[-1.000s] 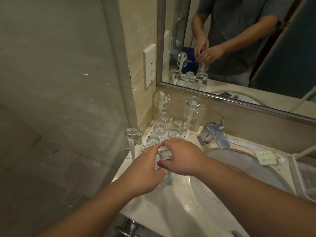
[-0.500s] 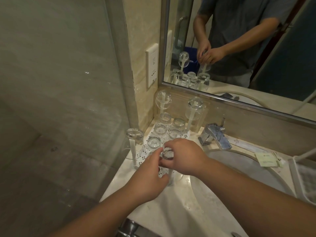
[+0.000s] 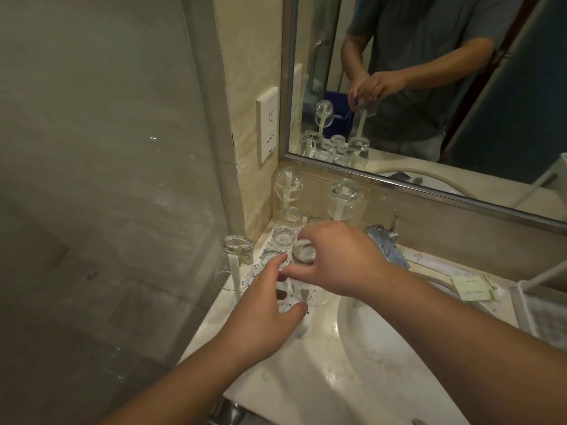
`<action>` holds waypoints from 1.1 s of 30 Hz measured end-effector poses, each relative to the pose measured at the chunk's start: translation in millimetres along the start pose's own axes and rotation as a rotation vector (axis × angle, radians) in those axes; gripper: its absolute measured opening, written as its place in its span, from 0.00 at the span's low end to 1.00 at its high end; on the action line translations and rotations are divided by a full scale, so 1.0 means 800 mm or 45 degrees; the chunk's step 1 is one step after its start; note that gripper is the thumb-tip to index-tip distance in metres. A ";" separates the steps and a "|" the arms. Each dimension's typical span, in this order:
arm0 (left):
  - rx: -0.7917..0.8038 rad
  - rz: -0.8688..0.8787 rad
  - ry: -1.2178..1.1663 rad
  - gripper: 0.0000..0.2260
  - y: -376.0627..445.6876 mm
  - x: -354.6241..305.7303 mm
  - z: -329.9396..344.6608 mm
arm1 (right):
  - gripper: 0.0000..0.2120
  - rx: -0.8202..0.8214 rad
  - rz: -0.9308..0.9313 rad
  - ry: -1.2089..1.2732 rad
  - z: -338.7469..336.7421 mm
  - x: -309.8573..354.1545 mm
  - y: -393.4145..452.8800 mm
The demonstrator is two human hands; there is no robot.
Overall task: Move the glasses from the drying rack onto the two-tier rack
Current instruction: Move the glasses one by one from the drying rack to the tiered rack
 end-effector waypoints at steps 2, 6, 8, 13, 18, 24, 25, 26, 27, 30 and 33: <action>-0.019 0.017 -0.070 0.34 -0.002 -0.007 -0.004 | 0.29 -0.043 0.002 0.000 -0.018 0.001 -0.004; -0.032 0.053 -0.203 0.32 -0.007 -0.020 -0.009 | 0.28 -0.115 0.001 0.008 -0.049 0.006 -0.014; -0.043 0.073 -0.330 0.30 -0.009 -0.026 -0.008 | 0.27 -0.142 0.011 0.031 -0.063 0.008 -0.018; -0.127 0.073 -0.784 0.27 -0.016 -0.026 -0.010 | 0.27 -0.223 0.009 0.122 -0.091 0.016 -0.034; 0.064 0.036 -1.203 0.28 -0.016 -0.032 0.014 | 0.27 -0.270 0.012 0.203 -0.104 0.019 -0.045; 0.232 -0.051 -1.585 0.31 -0.018 -0.044 0.033 | 0.28 -0.283 0.121 0.428 -0.104 -0.004 -0.049; 0.265 -0.053 -1.648 0.31 -0.019 -0.049 0.035 | 0.28 -0.293 0.149 0.493 -0.102 -0.010 -0.052; 0.297 -0.048 -1.701 0.31 -0.020 -0.054 0.037 | 0.29 -0.308 0.176 0.569 -0.101 -0.017 -0.055; 0.320 -0.042 -1.735 0.31 -0.020 -0.059 0.038 | 0.29 -0.326 0.196 0.654 -0.099 -0.023 -0.058; 0.318 -0.012 -1.739 0.35 -0.021 -0.068 0.033 | 0.26 -0.363 0.250 0.964 -0.088 -0.036 -0.063; 0.278 0.072 -1.641 0.35 -0.021 -0.079 0.022 | 0.25 -0.351 0.339 1.437 -0.062 -0.047 -0.069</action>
Point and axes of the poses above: each hand's wrist, its own y-axis towards the middle knuckle, its own z-axis out of the palm, x = y × z, the point moved 10 cm from there along y, towards the middle knuckle, and after that the axes turned 7 degrees about x, right-handed, at the moved point
